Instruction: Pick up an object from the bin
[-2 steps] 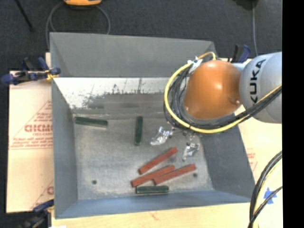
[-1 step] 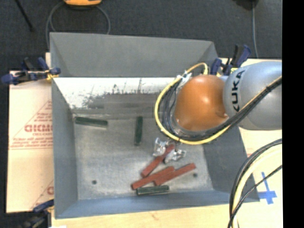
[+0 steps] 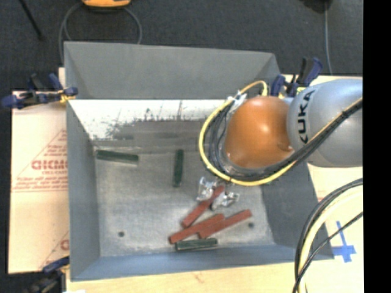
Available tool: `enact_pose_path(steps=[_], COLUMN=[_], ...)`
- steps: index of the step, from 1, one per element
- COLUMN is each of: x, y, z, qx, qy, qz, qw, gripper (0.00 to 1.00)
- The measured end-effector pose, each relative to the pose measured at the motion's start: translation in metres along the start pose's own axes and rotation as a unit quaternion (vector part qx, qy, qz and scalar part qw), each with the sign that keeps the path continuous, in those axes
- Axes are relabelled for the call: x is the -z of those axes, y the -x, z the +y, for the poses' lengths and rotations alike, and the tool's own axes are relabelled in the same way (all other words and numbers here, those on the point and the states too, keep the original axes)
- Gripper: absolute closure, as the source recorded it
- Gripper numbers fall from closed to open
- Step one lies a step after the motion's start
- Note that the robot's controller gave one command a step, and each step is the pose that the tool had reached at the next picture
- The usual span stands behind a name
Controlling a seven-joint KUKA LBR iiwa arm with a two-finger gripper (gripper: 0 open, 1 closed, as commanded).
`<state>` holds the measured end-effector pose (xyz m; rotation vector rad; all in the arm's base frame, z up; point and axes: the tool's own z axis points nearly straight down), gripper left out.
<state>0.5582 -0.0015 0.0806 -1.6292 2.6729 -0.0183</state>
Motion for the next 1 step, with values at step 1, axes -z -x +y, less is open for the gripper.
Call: enact_pose_path(steps=[1], x=[0.1253], y=[0.0009], z=[-0.0167], qx=[0.009], qy=[0.006], qz=[-0.0003], qw=[0.9999], gripper=[1.00])
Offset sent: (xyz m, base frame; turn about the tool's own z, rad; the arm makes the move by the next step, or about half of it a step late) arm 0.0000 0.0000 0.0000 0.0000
